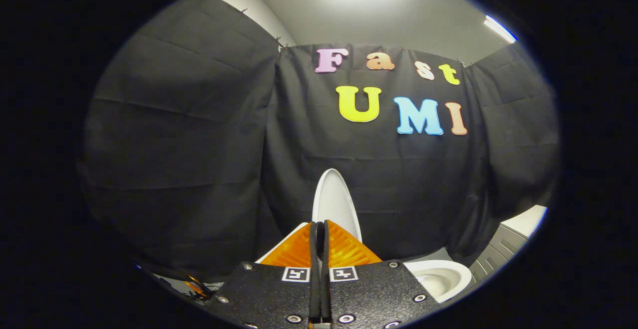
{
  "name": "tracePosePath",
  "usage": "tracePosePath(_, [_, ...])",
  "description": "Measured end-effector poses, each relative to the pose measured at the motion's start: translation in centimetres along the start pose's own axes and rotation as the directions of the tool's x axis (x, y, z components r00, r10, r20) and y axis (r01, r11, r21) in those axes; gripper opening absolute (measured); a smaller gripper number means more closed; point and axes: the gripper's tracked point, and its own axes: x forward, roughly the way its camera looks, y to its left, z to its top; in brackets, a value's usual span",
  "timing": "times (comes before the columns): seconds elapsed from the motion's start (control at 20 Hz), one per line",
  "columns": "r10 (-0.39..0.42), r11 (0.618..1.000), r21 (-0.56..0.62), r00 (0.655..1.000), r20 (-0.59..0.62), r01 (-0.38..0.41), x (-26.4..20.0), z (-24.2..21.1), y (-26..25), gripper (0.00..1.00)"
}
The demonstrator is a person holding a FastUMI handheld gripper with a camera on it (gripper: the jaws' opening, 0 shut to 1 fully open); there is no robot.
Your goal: Open the toilet lid.
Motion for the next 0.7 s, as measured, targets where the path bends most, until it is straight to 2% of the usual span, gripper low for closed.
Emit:
tracePosePath(0.15, [0.005, 1.0, -0.021, 1.0, -0.014, -0.005, 0.9, 0.1, -1.0, 0.0])
tracePosePath(0.35, [0.004, 0.991, -0.133, 1.0, -0.013, -0.005, -0.8, 0.6, 1.5, 0.0])
tracePosePath(0.45, [0.056, 0.992, -0.114, 0.998, -0.039, -0.06, -1.7, 0.0, 1.7, 0.04])
tracePosePath(0.5, [0.07, 0.993, -0.095, 0.997, -0.022, -0.072, -2.2, 1.1, 1.1, 0.15])
tracePosePath(0.6, [0.043, 0.995, -0.091, 0.998, 0.044, -0.039, -3.9, 3.8, -1.4, 0.32])
tracePosePath(0.7, [0.068, 0.996, -0.066, 0.993, 0.092, -0.062, -4.9, 6.1, -2.7, 0.69])
